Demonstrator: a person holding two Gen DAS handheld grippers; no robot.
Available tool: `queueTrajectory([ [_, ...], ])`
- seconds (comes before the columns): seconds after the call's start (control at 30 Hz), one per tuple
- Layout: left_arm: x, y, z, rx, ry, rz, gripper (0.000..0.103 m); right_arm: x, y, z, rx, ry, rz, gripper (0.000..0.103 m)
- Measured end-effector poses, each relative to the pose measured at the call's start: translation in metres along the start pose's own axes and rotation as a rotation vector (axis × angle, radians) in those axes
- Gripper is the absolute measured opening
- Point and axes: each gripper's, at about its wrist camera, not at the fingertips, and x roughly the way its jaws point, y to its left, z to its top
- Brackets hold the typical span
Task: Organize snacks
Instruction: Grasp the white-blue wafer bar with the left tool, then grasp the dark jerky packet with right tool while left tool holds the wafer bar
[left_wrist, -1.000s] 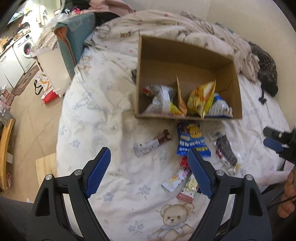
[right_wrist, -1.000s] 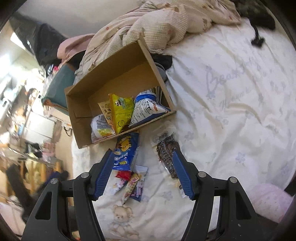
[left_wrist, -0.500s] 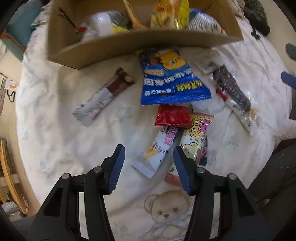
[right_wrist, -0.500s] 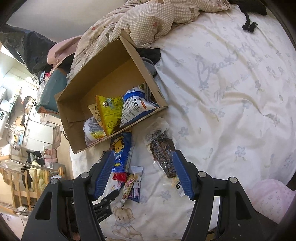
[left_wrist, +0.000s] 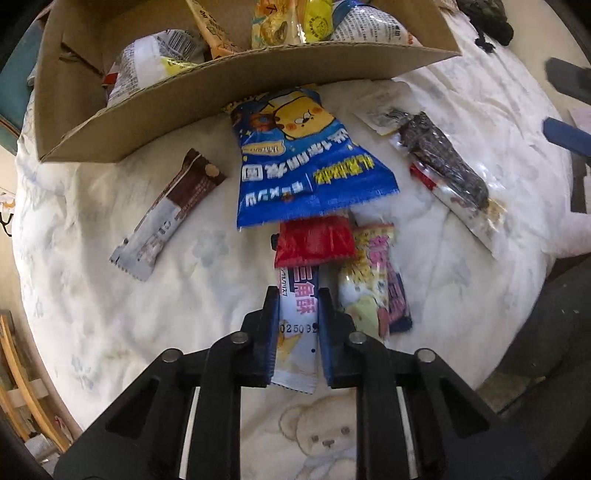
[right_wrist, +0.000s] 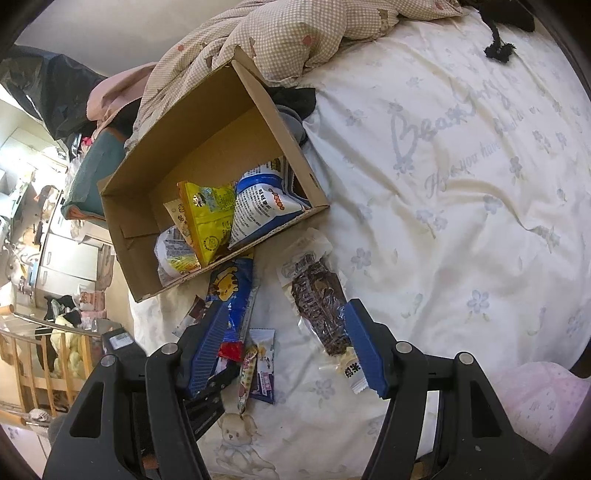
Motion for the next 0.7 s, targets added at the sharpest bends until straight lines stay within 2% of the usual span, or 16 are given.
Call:
queueTrajectory([
  [0.2, -0.018, 0.011, -0.020, -0.059, 0.030, 0.021, 0.016, -0.001, 0.000, -0.003, -0.008, -0.003, -0.014, 0.068],
  [0.37, -0.046, 0.023, -0.049, -0.119, 0.024, -0.010, 0.016, -0.002, -0.004, -0.004, -0.001, -0.001, -0.024, 0.068],
  [0.47, -0.075, 0.030, -0.059, -0.125, -0.034, -0.009, 0.016, -0.003, -0.006, -0.005, 0.008, -0.001, -0.026, 0.068],
  [0.63, -0.114, 0.064, -0.077, -0.263, -0.168, 0.007, 0.016, 0.000, -0.009, -0.005, 0.022, 0.013, -0.047, 0.068],
  [0.7, -0.121, 0.083, -0.067, -0.315, -0.194, 0.007, 0.016, 0.005, -0.011, -0.005, 0.030, 0.028, -0.068, 0.068],
])
